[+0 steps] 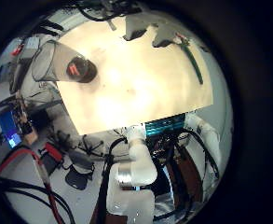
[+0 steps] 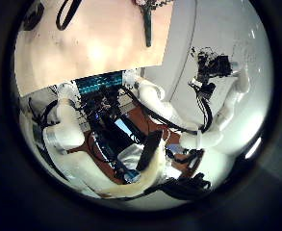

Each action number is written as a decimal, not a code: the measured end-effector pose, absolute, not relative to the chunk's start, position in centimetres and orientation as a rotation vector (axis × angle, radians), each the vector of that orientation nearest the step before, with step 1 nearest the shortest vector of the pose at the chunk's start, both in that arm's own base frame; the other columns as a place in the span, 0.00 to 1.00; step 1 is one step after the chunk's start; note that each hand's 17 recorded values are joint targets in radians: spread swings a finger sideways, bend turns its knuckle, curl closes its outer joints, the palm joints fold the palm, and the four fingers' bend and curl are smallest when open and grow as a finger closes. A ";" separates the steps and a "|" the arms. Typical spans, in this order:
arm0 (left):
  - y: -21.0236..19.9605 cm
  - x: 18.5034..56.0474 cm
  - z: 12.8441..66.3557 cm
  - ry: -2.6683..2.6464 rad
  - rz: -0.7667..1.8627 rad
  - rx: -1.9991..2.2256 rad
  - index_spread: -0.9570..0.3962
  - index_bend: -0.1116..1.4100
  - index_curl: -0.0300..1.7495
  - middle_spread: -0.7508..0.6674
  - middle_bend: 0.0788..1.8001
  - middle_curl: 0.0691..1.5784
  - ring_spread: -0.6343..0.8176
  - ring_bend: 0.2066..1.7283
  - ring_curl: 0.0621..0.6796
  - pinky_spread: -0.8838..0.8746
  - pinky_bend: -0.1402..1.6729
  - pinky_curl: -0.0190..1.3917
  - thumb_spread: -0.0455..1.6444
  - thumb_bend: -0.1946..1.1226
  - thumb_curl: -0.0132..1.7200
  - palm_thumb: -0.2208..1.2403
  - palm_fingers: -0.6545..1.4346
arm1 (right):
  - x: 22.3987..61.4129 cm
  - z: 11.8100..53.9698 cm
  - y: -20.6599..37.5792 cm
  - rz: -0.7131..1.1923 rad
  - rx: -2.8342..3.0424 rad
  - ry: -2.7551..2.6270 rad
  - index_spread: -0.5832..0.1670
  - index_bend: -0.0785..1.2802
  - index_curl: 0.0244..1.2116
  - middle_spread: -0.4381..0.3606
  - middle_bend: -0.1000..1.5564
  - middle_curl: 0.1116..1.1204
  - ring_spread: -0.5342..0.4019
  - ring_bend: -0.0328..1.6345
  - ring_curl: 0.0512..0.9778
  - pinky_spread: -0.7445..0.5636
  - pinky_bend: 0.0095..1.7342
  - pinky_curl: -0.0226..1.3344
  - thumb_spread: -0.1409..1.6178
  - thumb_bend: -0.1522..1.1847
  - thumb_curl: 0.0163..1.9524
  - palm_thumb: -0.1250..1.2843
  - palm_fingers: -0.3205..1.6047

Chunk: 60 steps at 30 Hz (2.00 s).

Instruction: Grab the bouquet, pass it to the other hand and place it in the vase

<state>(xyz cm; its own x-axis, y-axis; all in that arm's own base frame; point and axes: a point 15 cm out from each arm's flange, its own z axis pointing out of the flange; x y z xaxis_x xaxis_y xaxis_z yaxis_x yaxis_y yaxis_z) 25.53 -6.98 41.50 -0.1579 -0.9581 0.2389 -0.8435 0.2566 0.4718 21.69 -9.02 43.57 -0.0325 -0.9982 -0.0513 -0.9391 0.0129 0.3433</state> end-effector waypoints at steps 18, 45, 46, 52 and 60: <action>-10.2 29.6 38.4 -2.272 -0.270 1.368 0.70 0.19 0.22 0.77 0.06 0.15 0.81 0.19 0.22 0.83 0.18 0.24 0.72 0.13 0.15 0.20 0.36 | 20.2 35.0 -12.6 -0.603 1.701 -2.351 0.49 0.16 0.20 0.63 0.26 0.28 0.60 0.45 0.27 0.78 0.35 0.22 0.73 0.11 0.17 0.40 0.35; -11.0 33.0 38.2 -2.337 -0.198 1.330 0.71 0.18 0.21 0.78 0.06 0.15 0.81 0.20 0.23 0.83 0.19 0.24 0.72 0.14 0.15 0.22 0.35 | 27.7 20.2 -11.7 -0.455 1.599 -2.442 0.54 0.21 0.27 0.55 0.35 0.35 0.51 0.50 0.29 0.69 0.39 0.18 0.69 0.10 0.18 0.45 0.35; -11.0 33.2 38.2 -2.342 -0.190 1.336 0.71 0.18 0.21 0.78 0.06 0.15 0.81 0.20 0.23 0.83 0.19 0.24 0.72 0.14 0.15 0.22 0.35 | 27.9 19.9 -11.8 -0.458 1.596 -2.441 0.54 0.21 0.28 0.55 0.35 0.35 0.52 0.50 0.29 0.69 0.38 0.17 0.69 0.09 0.18 0.45 0.35; -10.9 33.6 37.8 -2.351 -0.158 1.359 0.71 0.18 0.21 0.79 0.06 0.15 0.81 0.20 0.23 0.83 0.20 0.24 0.73 0.13 0.15 0.22 0.34 | 28.5 19.3 -12.0 -0.466 1.591 -2.437 0.53 0.22 0.30 0.57 0.33 0.35 0.53 0.49 0.28 0.70 0.36 0.15 0.69 0.09 0.18 0.44 0.35; -10.0 33.7 37.9 -2.345 -0.136 1.395 0.72 0.19 0.21 0.80 0.06 0.15 0.81 0.20 0.24 0.83 0.20 0.24 0.73 0.13 0.15 0.22 0.34 | 28.3 18.0 -11.8 -0.507 1.548 -2.421 0.56 0.20 0.31 0.62 0.30 0.33 0.58 0.46 0.27 0.73 0.34 0.14 0.69 0.10 0.18 0.43 0.32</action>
